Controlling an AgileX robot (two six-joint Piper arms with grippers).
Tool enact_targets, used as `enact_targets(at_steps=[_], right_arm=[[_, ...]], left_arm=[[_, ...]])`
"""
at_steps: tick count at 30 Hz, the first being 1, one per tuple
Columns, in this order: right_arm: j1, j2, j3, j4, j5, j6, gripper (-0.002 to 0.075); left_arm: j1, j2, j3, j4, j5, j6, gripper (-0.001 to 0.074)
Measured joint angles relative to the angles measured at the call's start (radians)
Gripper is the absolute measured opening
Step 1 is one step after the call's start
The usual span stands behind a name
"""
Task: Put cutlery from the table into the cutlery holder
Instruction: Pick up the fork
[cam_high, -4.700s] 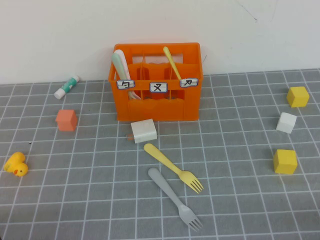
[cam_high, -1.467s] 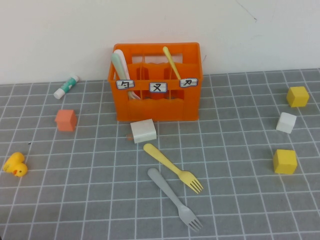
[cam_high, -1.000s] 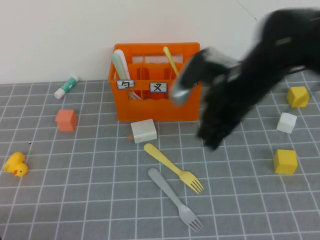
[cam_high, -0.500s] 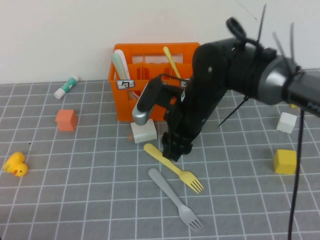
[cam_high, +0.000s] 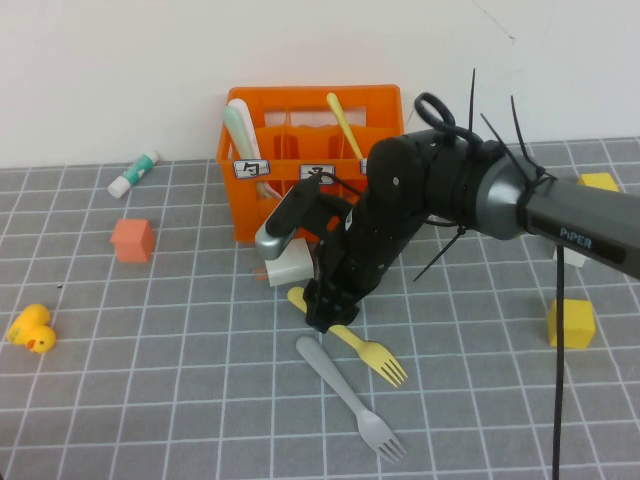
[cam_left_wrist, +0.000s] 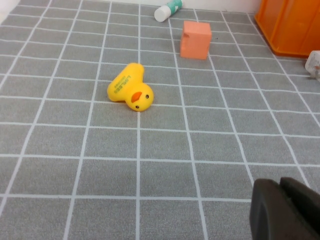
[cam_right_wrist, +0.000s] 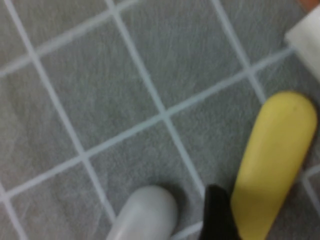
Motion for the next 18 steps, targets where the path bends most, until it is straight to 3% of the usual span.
enact_targets(at_steps=[6,9,13,18], right_arm=[[0.0,0.012,-0.008,0.005,-0.004,0.011,0.0405],[0.0,0.012,-0.009,-0.009,-0.002,0.011,0.034],[0.0,0.014,-0.012,-0.038,-0.006,0.011,0.019],[0.0,0.016,-0.016,-0.039,-0.006,0.011,0.0174]], left_arm=[[0.0,0.0,0.0,0.0,0.0,0.0,-0.0001],[0.0,0.0,0.0,0.0,0.0,0.0,-0.0001],[0.0,0.0,0.0,0.0,0.0,0.0,-0.0001],[0.0,0.0,0.0,0.0,0.0,0.0,-0.0001]])
